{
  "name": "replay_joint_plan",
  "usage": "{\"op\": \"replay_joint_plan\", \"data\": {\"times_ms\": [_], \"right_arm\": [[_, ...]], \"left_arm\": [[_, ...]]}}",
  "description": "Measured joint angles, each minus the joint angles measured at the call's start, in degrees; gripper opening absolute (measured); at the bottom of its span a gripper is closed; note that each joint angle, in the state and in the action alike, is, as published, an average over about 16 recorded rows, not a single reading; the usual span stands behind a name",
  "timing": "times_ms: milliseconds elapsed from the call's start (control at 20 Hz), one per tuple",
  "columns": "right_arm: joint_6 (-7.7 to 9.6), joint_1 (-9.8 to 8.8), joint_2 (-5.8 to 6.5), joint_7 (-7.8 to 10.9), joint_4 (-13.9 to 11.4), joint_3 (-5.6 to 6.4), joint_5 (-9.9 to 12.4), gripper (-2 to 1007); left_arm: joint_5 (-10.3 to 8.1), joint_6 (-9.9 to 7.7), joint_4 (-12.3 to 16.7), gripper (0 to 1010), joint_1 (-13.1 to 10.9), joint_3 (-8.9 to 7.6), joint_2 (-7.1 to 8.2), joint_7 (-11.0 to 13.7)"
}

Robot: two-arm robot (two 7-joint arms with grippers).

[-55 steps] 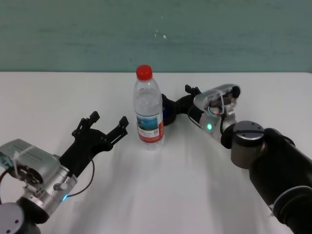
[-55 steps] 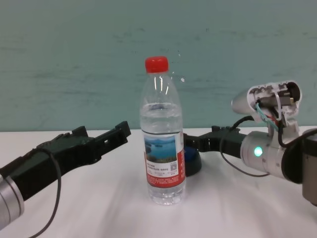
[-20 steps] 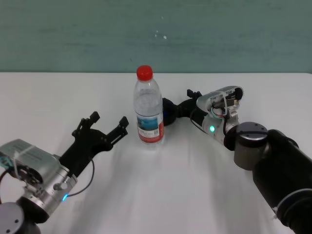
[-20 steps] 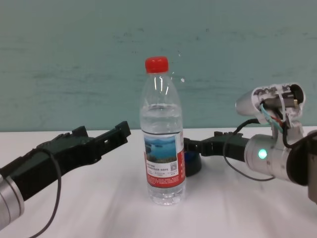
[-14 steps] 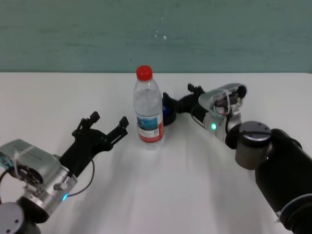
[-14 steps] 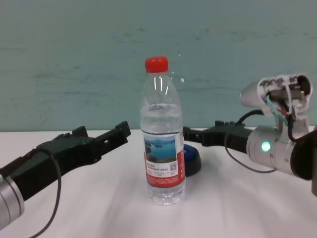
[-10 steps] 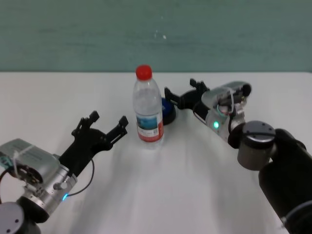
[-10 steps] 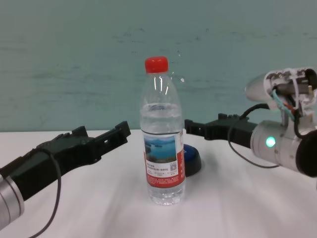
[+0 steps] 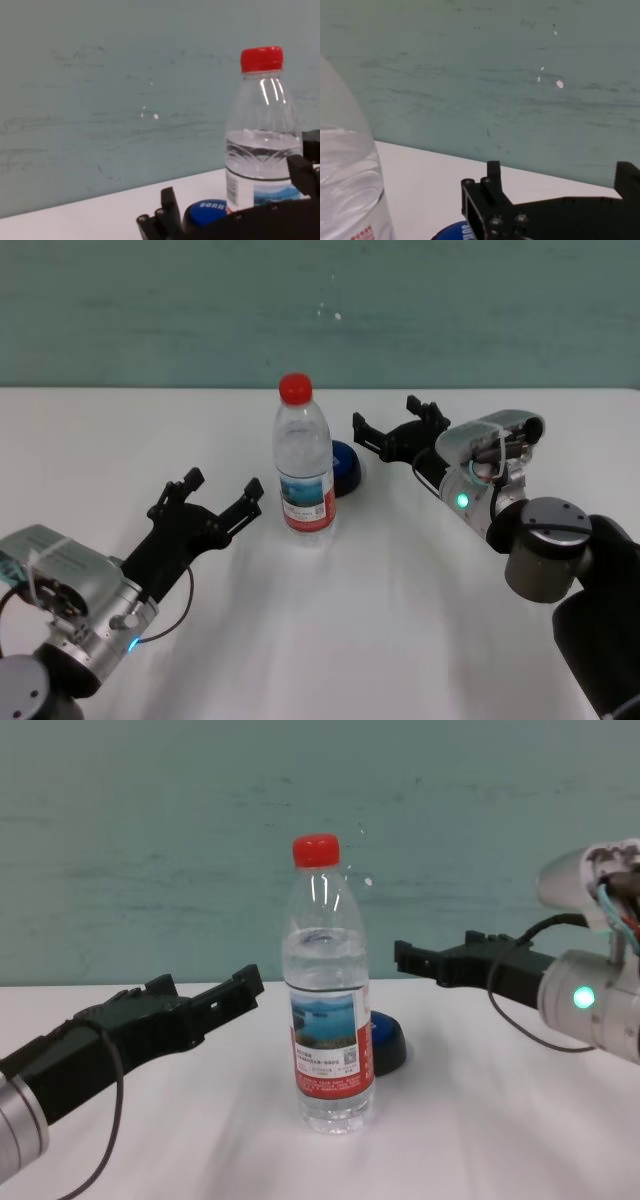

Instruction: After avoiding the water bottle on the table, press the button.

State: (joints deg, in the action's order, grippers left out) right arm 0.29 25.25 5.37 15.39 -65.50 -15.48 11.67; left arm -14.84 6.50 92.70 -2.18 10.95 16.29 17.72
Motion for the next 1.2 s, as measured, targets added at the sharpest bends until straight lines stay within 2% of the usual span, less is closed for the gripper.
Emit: {"op": "replay_joint_plan", "data": {"times_ms": [550, 1200], "right_arm": [[1.13, -5.65, 2.26, -1.33, -8.4, 1.21, 1.3, 1004], [2.39, -14.05, 4.24, -3.3, -20.5, 2.09, 1.6, 1004]], "left_arm": [[0.0, 0.0, 0.0, 1010, 0.0, 0.0, 0.0, 0.0], [0.0, 0.0, 0.0, 1010, 0.0, 0.0, 0.0, 0.0]]}}
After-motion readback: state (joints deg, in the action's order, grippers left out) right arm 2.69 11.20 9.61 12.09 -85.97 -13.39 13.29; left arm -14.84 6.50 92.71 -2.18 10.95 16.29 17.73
